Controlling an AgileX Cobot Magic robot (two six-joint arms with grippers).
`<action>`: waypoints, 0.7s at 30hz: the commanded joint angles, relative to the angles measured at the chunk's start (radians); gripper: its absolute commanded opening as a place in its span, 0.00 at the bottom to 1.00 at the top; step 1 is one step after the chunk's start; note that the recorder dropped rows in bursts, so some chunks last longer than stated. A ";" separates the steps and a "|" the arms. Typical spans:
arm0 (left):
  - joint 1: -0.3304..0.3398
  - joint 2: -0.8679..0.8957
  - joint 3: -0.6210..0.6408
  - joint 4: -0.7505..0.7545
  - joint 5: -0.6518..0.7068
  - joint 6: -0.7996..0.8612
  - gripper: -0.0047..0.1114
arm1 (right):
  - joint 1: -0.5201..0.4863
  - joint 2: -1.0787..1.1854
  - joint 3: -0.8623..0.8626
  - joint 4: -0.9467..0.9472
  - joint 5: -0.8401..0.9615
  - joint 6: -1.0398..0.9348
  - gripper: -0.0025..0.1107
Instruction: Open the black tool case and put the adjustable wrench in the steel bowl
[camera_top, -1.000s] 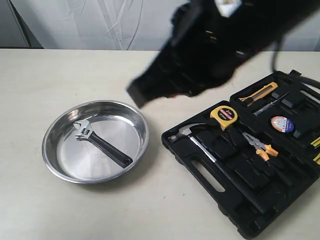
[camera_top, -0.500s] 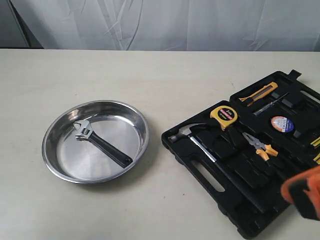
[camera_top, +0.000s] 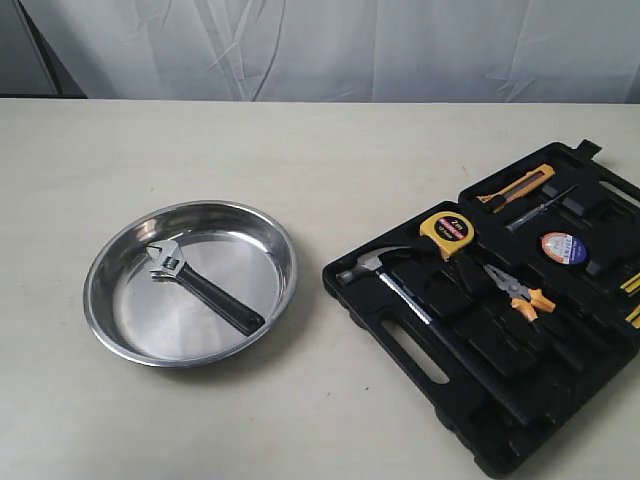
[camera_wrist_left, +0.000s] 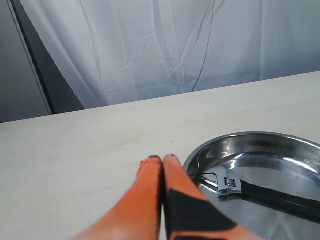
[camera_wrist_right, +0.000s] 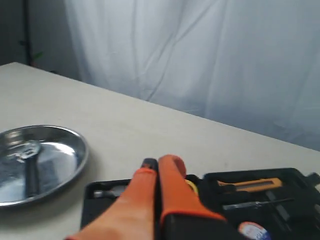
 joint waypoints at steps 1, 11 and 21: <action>-0.001 0.004 -0.002 -0.002 -0.003 -0.001 0.04 | -0.099 -0.131 0.195 -0.007 -0.145 -0.020 0.01; -0.001 0.004 -0.002 -0.002 -0.003 -0.001 0.04 | -0.127 -0.192 0.334 0.036 -0.136 -0.020 0.01; -0.001 0.004 -0.002 -0.002 -0.003 -0.001 0.04 | -0.127 -0.192 0.334 0.036 -0.136 -0.020 0.01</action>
